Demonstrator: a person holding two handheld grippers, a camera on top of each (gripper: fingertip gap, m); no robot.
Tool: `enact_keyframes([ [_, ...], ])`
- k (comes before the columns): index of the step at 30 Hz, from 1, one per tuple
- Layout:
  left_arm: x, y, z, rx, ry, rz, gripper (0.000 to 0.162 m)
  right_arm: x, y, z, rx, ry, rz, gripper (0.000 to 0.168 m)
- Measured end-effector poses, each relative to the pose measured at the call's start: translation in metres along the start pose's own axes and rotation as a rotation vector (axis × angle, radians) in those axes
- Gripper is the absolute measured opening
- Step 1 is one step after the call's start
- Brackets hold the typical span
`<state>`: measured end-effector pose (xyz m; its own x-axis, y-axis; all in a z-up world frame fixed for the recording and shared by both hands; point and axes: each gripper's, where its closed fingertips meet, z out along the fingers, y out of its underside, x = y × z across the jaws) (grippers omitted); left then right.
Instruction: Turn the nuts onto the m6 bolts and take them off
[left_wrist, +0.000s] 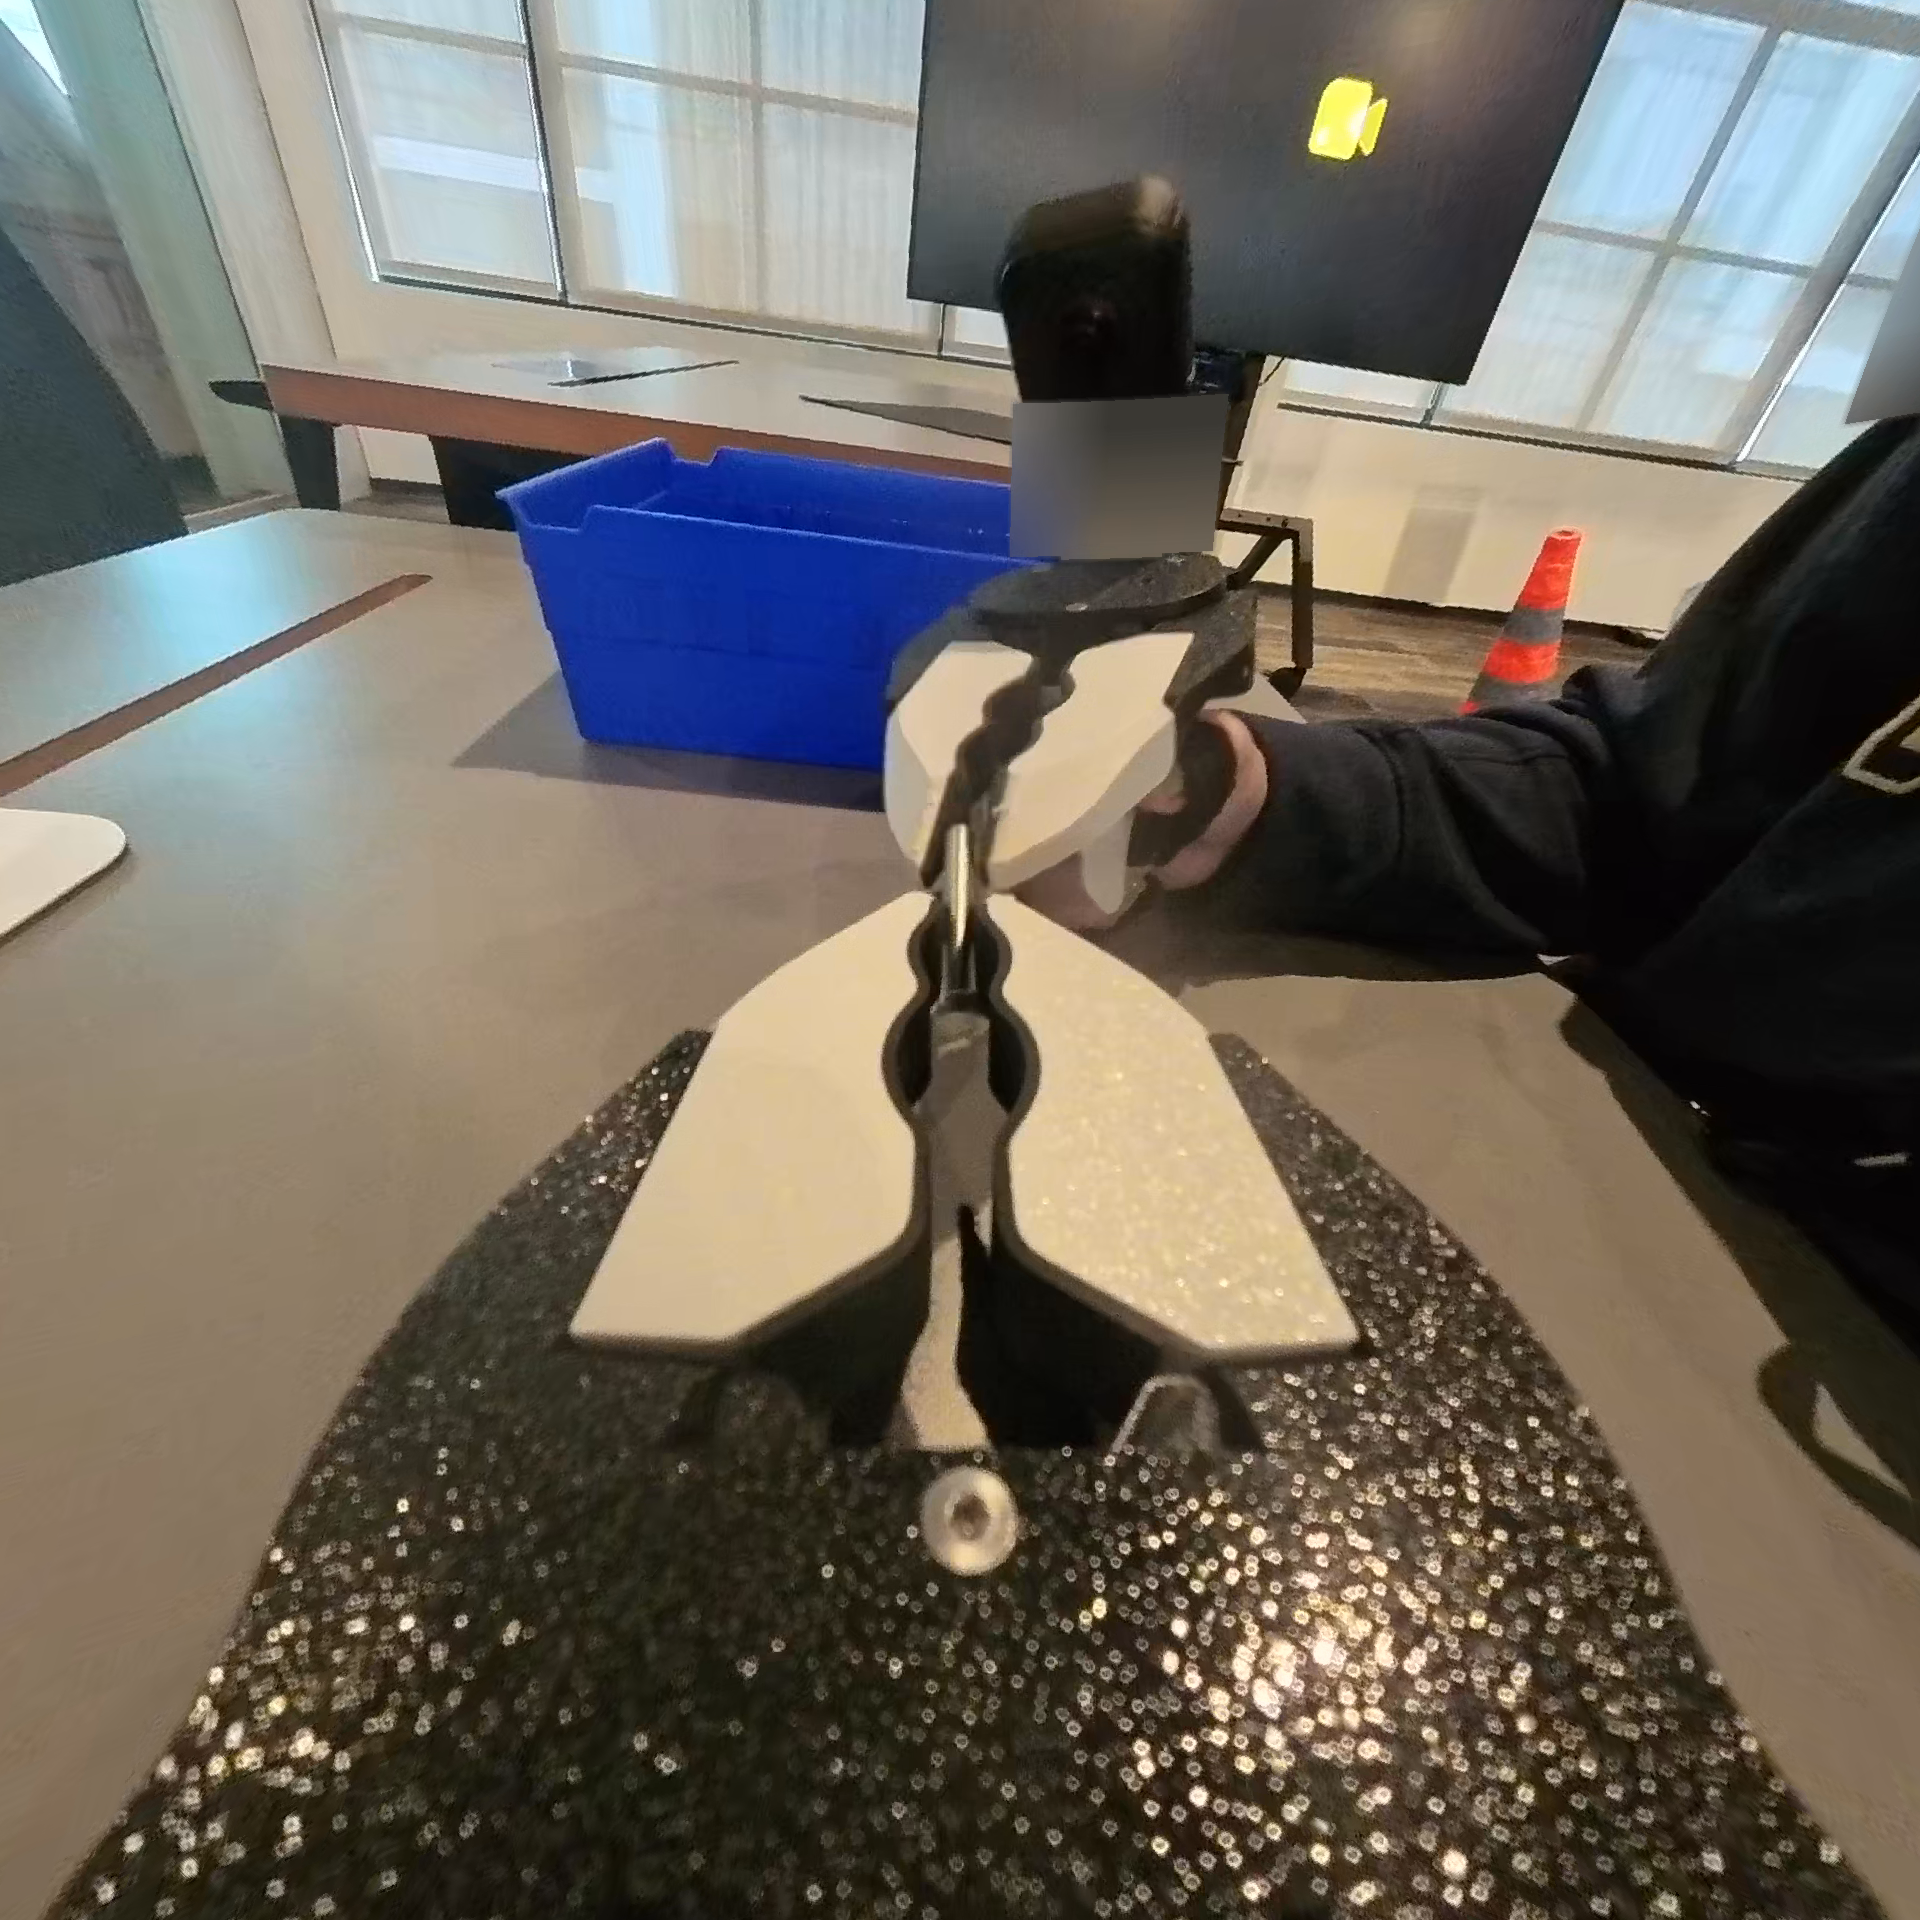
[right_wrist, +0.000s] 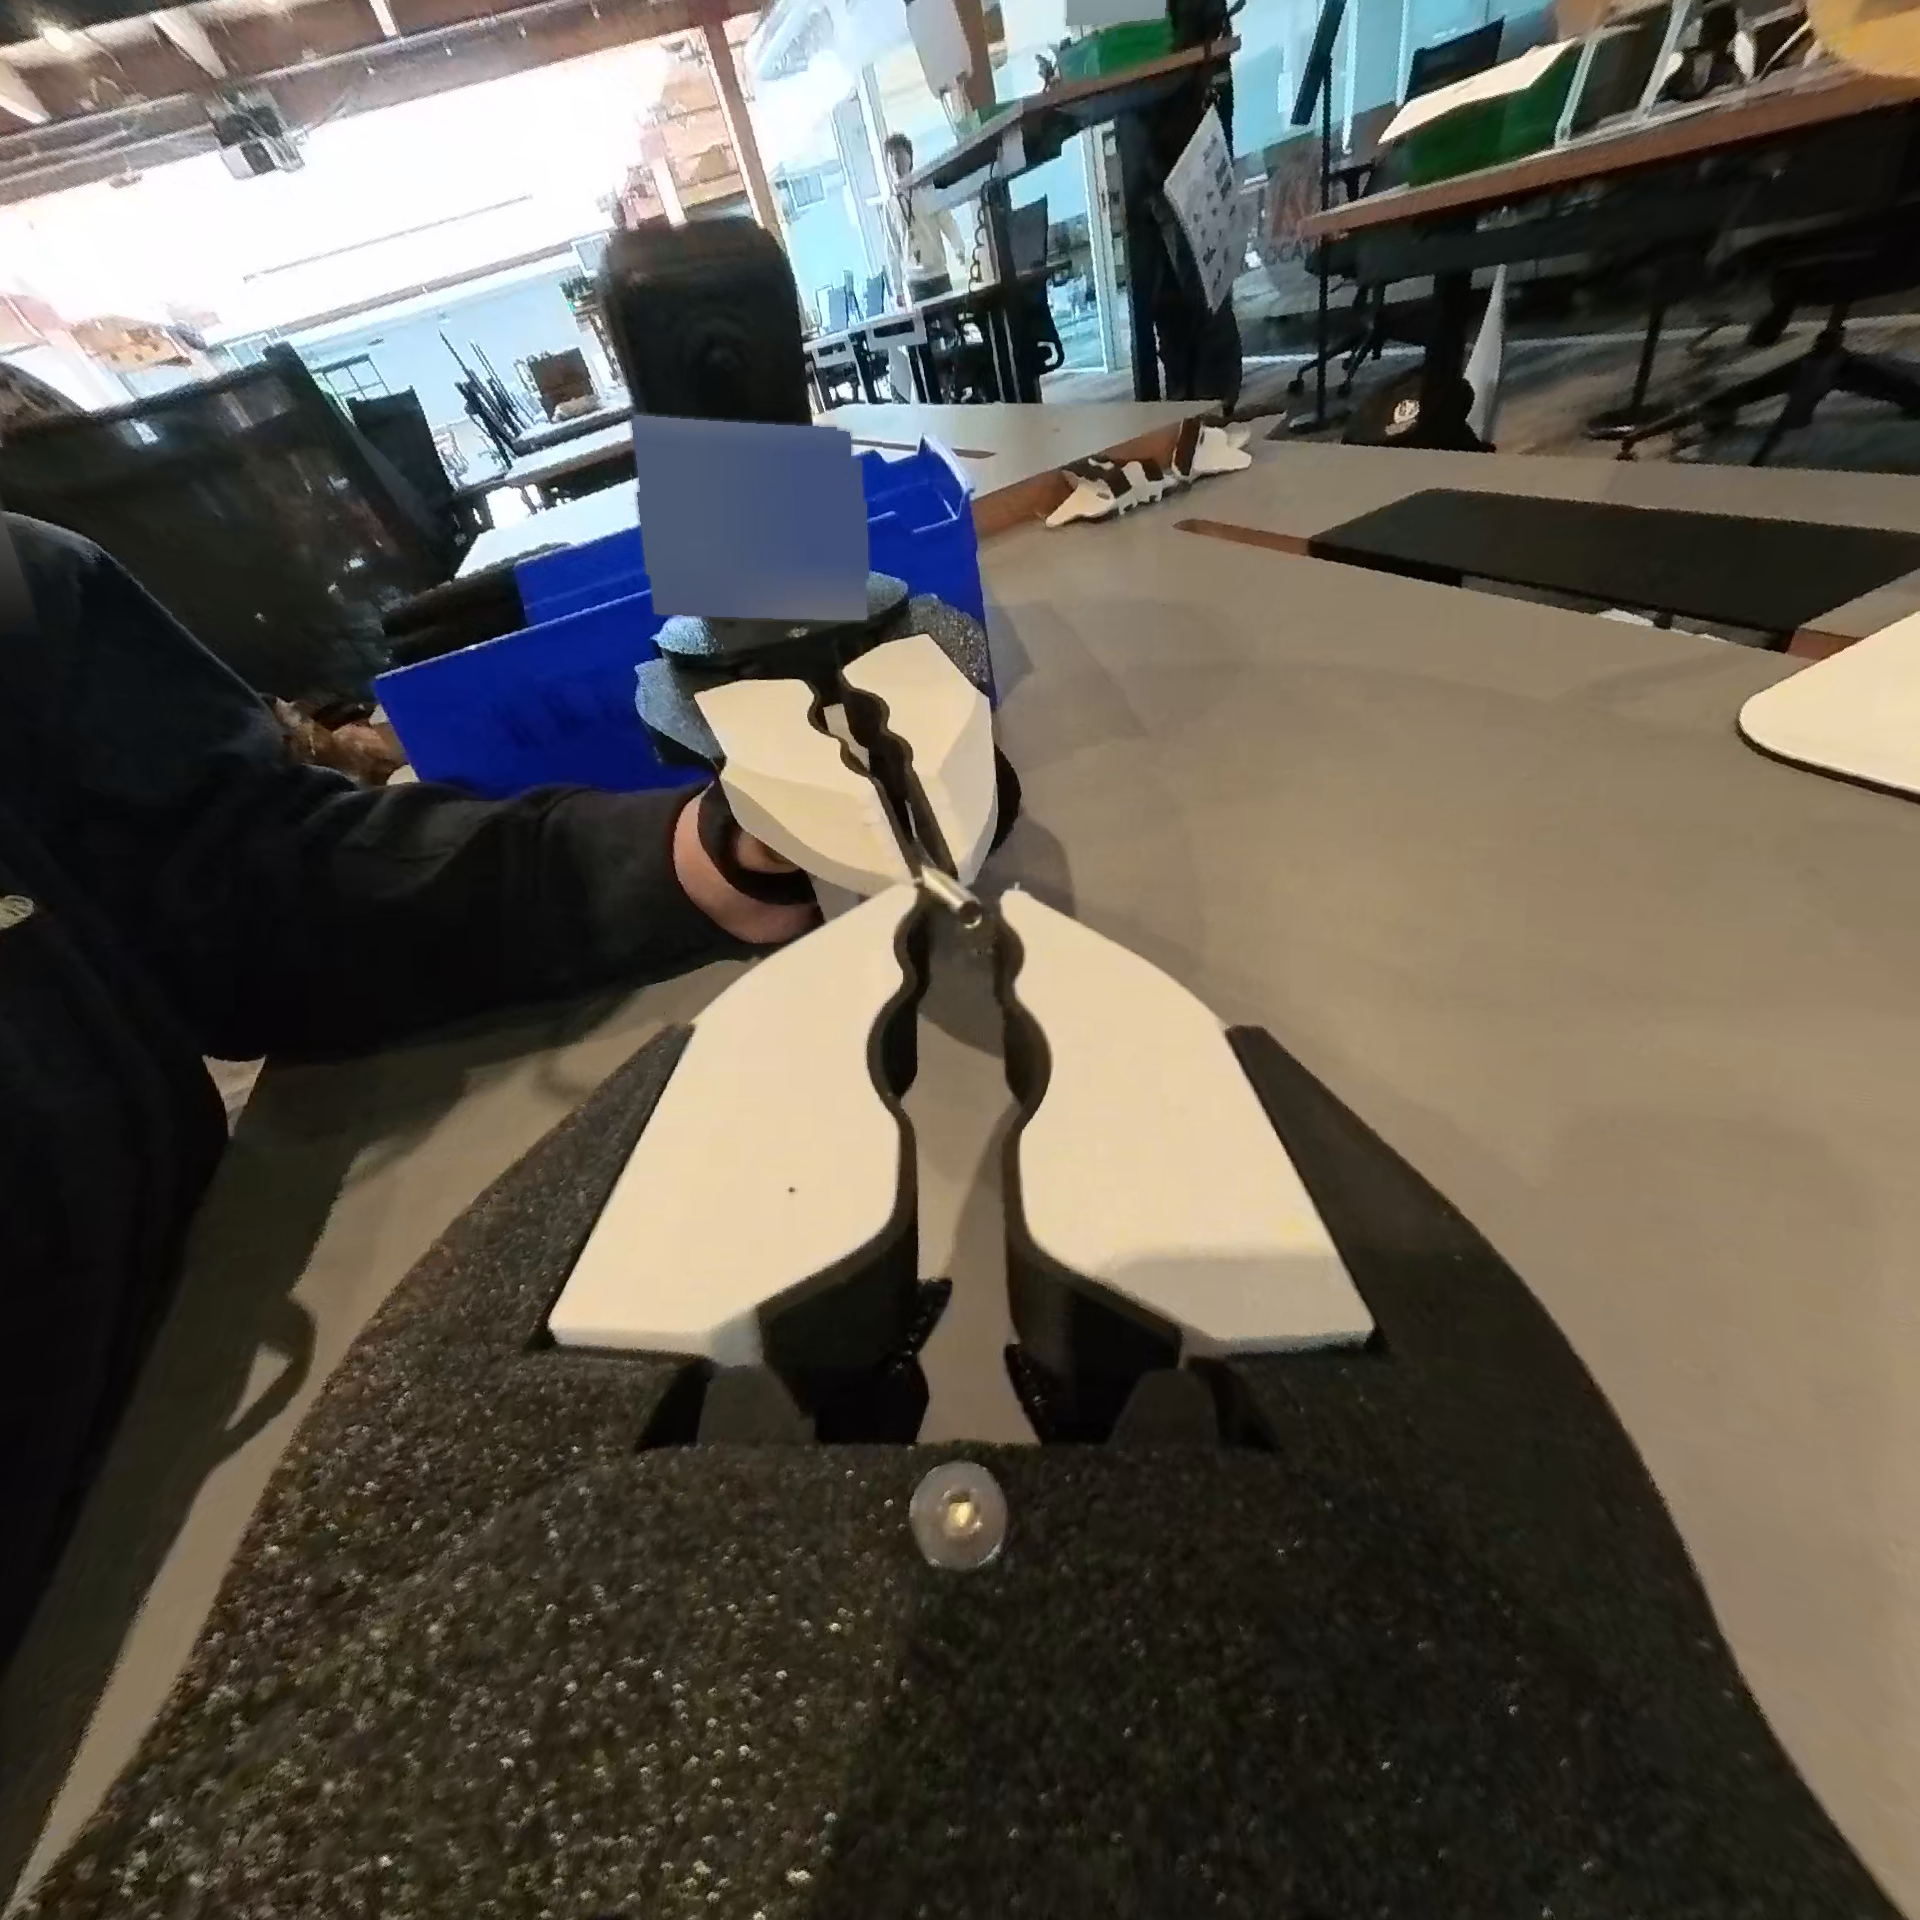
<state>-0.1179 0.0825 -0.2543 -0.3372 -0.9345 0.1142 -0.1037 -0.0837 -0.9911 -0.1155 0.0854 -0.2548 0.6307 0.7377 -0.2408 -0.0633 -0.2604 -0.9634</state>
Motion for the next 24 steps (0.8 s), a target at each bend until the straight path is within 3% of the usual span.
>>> enact_keyframes([
  [11, 0.002, 0.001, 0.002, -0.011, -0.005, 0.034, 0.005, -0.002, -0.005, -0.005, 0.018, -0.036, 0.003, 0.005],
  [13, 0.000, 0.003, 0.004, -0.028, -0.044, 0.058, 0.006, 0.000, -0.005, -0.006, 0.008, 0.004, -0.057, 0.005],
  [17, -0.008, 0.017, 0.013, -0.143, -0.159, 0.140, 0.034, 0.011, 0.000, -0.010, -0.083, 0.157, -0.266, 0.005],
  [21, -0.017, 0.043, 0.018, -0.352, -0.278, 0.339, 0.035, 0.011, 0.005, -0.010, -0.182, 0.243, -0.445, 0.005],
  [24, -0.017, 0.050, 0.021, -0.412, -0.304, 0.398, 0.034, 0.009, 0.011, -0.006, -0.245, 0.263, -0.522, 0.005],
])
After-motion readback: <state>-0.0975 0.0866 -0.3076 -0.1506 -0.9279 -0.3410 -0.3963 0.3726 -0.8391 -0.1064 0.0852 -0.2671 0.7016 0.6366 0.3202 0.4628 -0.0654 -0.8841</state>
